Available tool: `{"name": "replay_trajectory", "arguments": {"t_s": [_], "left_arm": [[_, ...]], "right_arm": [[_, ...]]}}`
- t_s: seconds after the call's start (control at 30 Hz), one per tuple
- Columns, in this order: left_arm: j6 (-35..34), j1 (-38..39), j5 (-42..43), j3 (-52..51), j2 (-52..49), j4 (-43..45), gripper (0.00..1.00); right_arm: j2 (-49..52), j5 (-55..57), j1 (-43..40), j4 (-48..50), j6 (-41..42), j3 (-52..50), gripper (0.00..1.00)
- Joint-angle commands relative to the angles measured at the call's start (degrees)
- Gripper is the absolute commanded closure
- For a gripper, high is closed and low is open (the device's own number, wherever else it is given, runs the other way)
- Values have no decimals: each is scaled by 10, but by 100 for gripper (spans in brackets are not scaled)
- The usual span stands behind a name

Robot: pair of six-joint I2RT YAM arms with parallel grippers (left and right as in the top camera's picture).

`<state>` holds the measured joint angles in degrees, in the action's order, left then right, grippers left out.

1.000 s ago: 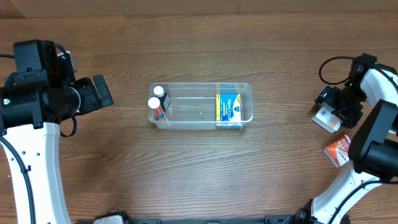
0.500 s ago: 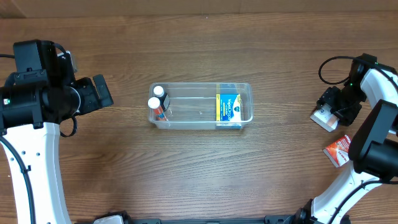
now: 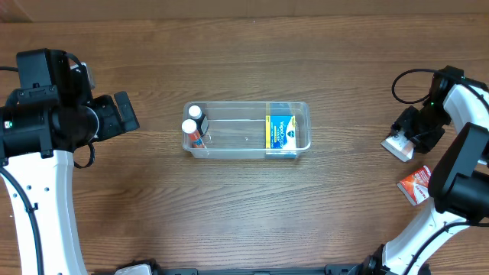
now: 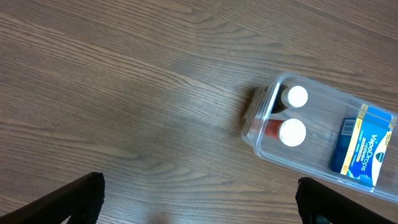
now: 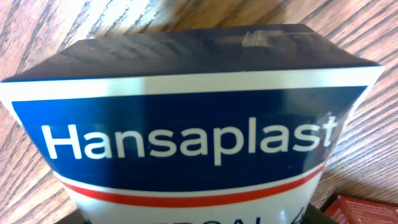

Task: Pack container
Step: 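Place the Hansaplast box beside the VapoDrops box, release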

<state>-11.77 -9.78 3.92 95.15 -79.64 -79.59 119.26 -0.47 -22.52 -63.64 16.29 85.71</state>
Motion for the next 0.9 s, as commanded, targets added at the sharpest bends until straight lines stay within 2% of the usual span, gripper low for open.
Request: {"name": "replay_trajectory", "arguments": {"t_s": [0.0, 0.23, 0.43, 0.67, 0.73, 0.83, 0.87], "left_arm": [[11, 0, 6, -2, 2, 0, 0], [11, 0, 2, -2, 2, 1, 0], [11, 0, 2, -2, 2, 1, 0], [11, 0, 2, -2, 2, 1, 0], [10, 1, 2, -2, 2, 1, 0], [10, 1, 7, -2, 2, 0, 0], [10, 1, 7, -2, 2, 0, 0]], "right_arm": [[3, -13, -2, -1, 0, -2, 39], [-45, -27, 17, -35, 0, 32, 40], [-210, -26, 106, -76, -5, 33, 40], [-374, -26, 337, -91, -13, 33, 40], [-387, -9, 438, -77, -8, 33, 41], [-379, 22, 525, -49, 18, 33, 41], [-374, 24, 545, -38, 30, 37, 44]]}}
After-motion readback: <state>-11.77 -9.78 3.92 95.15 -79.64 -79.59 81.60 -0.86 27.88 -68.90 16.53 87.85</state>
